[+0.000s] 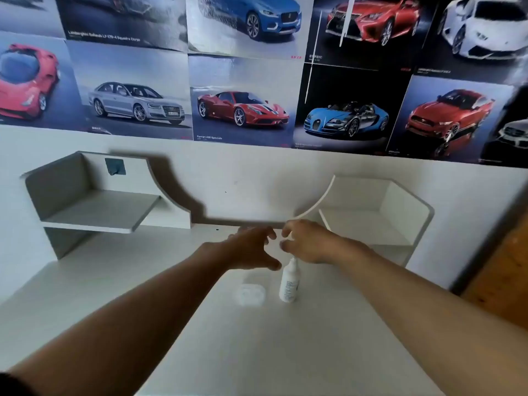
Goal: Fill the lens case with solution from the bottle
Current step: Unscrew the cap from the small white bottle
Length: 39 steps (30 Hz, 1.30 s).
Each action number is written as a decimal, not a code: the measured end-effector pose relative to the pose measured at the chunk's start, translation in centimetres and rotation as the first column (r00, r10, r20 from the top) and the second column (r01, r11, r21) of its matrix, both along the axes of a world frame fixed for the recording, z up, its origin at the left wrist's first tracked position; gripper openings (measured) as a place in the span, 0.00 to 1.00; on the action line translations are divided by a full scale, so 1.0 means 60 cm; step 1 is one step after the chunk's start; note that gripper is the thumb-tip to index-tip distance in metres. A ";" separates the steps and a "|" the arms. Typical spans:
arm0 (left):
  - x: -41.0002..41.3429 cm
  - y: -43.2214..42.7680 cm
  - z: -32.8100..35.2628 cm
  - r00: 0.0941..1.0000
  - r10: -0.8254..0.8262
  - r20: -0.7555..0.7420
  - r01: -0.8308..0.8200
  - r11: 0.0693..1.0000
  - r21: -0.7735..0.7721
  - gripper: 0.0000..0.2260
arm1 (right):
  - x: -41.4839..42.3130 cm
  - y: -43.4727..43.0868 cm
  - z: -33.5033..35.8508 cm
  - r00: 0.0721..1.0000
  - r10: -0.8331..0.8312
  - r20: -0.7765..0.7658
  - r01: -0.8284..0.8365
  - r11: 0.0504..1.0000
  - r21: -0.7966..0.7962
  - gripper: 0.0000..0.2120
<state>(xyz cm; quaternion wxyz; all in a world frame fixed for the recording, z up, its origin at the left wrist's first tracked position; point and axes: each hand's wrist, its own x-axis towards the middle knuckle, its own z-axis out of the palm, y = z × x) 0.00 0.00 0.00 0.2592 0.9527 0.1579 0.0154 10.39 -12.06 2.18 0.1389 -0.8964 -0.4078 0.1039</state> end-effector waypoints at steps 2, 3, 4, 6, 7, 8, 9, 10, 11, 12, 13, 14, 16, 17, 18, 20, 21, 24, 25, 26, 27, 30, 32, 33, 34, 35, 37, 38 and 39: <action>0.001 -0.006 -0.006 0.999 -0.022 -0.044 0.023 0.999 0.023 0.30 | -0.003 0.001 -0.007 1.000 -0.013 0.002 0.013 0.999 -0.036 0.19; 0.000 -0.009 -0.011 0.998 -0.028 -0.061 0.029 0.999 0.025 0.30 | -0.005 0.000 -0.012 1.000 -0.014 -0.002 0.014 0.999 -0.052 0.18; 0.001 -0.009 -0.018 0.998 -0.028 -0.065 0.029 0.999 0.020 0.30 | -0.009 -0.002 -0.017 1.000 -0.014 -0.003 0.014 0.998 -0.065 0.17; 0.001 -0.013 -0.026 0.996 -0.038 -0.078 0.038 0.999 0.000 0.31 | -0.014 -0.002 -0.027 1.000 0.007 0.027 -0.005 0.996 -0.094 0.16; 0.001 -0.013 -0.029 0.996 -0.039 -0.083 0.038 0.999 -0.009 0.31 | -0.016 -0.003 -0.030 0.998 0.018 0.054 -0.012 0.995 -0.102 0.15; 0.000 -0.012 -0.032 0.996 -0.039 -0.078 0.039 0.999 -0.004 0.31 | -0.020 -0.003 -0.031 0.995 0.026 0.094 -0.017 0.995 -0.096 0.15; 0.000 -0.014 -0.035 0.996 -0.040 -0.084 0.039 0.999 -0.007 0.31 | -0.022 -0.004 -0.033 0.992 0.028 0.120 -0.016 0.994 -0.104 0.15; 0.000 -0.014 -0.038 0.996 -0.039 -0.082 0.038 0.999 -0.013 0.30 | -0.024 -0.004 -0.033 0.989 0.030 0.143 -0.014 0.994 -0.111 0.15; 0.000 -0.014 -0.041 0.996 -0.040 -0.084 0.038 0.999 -0.019 0.30 | -0.025 -0.004 -0.033 0.986 0.033 0.161 -0.013 0.992 -0.123 0.15; 0.000 -0.014 -0.044 0.995 -0.042 -0.088 0.041 0.999 -0.022 0.29 | -0.026 -0.004 -0.033 0.983 0.036 0.178 -0.012 0.991 -0.133 0.15; 0.000 -0.014 -0.046 0.995 -0.043 -0.094 0.041 0.999 -0.022 0.29 | -0.027 -0.004 -0.034 0.982 0.039 0.186 -0.012 0.989 -0.144 0.15; 0.000 -0.014 -0.048 0.994 -0.045 -0.099 0.043 0.999 -0.022 0.29 | -0.028 -0.005 -0.035 0.981 0.043 0.190 -0.013 0.988 -0.153 0.15; 0.000 -0.014 -0.052 0.993 -0.049 -0.103 0.047 0.999 -0.021 0.29 | -0.030 -0.006 -0.039 0.978 0.050 0.203 -0.016 0.986 -0.167 0.16; -0.001 -0.015 -0.054 0.993 -0.051 -0.110 0.049 0.999 -0.016 0.29 | -0.031 -0.007 -0.041 0.976 0.055 0.209 -0.018 0.985 -0.173 0.16; -0.001 -0.016 -0.057 0.992 -0.053 -0.117 0.052 0.999 -0.014 0.28 | -0.032 -0.007 -0.043 0.975 0.059 0.215 -0.020 0.984 -0.177 0.16; -0.001 -0.017 -0.064 0.988 -0.064 -0.137 0.062 0.998 -0.023 0.27 | -0.034 -0.008 -0.046 0.975 0.063 0.211 -0.024 0.983 -0.182 0.16; -0.001 -0.017 -0.067 0.987 -0.071 -0.145 0.067 0.997 -0.030 0.27 | -0.034 -0.008 -0.047 0.977 0.064 0.204 -0.026 0.982 -0.185 0.16; 0.001 -0.023 -0.073 0.988 -0.072 -0.135 0.069 0.997 -0.027 0.26 | -0.033 -0.013 -0.049 0.977 0.078 0.201 -0.037 0.979 -0.199 0.14; 0.001 -0.025 -0.073 0.990 -0.071 -0.123 0.068 0.997 -0.025 0.26 | -0.032 -0.015 -0.049 0.976 0.081 0.203 -0.040 0.979 -0.201 0.13; 0.003 -0.028 -0.074 0.991 -0.071 -0.110 0.068 0.997 -0.033 0.26 | -0.032 -0.016 -0.049 0.976 0.084 0.203 -0.043 0.979 -0.197 0.12; 0.005 -0.032 -0.074 0.993 -0.074 -0.092 0.070 0.996 -0.049 0.25 | -0.031 -0.017 -0.049 0.976 0.088 0.198 -0.050 0.981 -0.188 0.11; 0.012 -0.043 -0.075 0.996 -0.082 -0.028 0.079 0.992 -0.097 0.20 | -0.031 -0.018 -0.044 0.980 0.103 0.168 -0.078 0.985 -0.151 0.11; 0.018 -0.049 -0.078 0.998 -0.068 0.017 0.069 0.989 -0.132 0.17 | -0.032 -0.020 -0.040 0.982 0.106 0.158 -0.085 0.988 -0.132 0.12; 0.019 -0.052 -0.079 0.998 -0.056 0.037 0.061 0.987 -0.149 0.16 | -0.033 -0.021 -0.038 0.981 0.105 0.165 -0.086 0.989 -0.119 0.12; 0.021 -0.054 -0.080 0.998 -0.041 0.053 0.049 0.985 -0.168 0.15 | -0.033 -0.022 -0.036 0.979 0.101 0.174 -0.084 0.991 -0.103 0.13; 0.023 -0.055 -0.081 0.997 -0.021 0.071 0.034 0.982 -0.187 0.15 | -0.033 -0.023 -0.035 0.979 0.096 0.182 -0.082 0.993 -0.084 0.13; 0.027 -0.054 -0.082 0.994 0.023 0.105 0.001 0.974 -0.227 0.14 | -0.032 -0.023 -0.034 0.976 0.093 0.195 -0.085 0.995 -0.051 0.14; 0.028 -0.054 -0.081 0.992 0.042 0.119 -0.012 0.969 -0.246 0.13 | -0.032 -0.023 -0.033 0.975 0.088 0.202 -0.082 0.996 -0.036 0.14; 0.030 -0.053 -0.081 0.989 0.056 0.134 -0.019 0.965 -0.263 0.13 | -0.030 -0.024 -0.033 0.974 0.073 0.212 -0.070 0.997 -0.024 0.14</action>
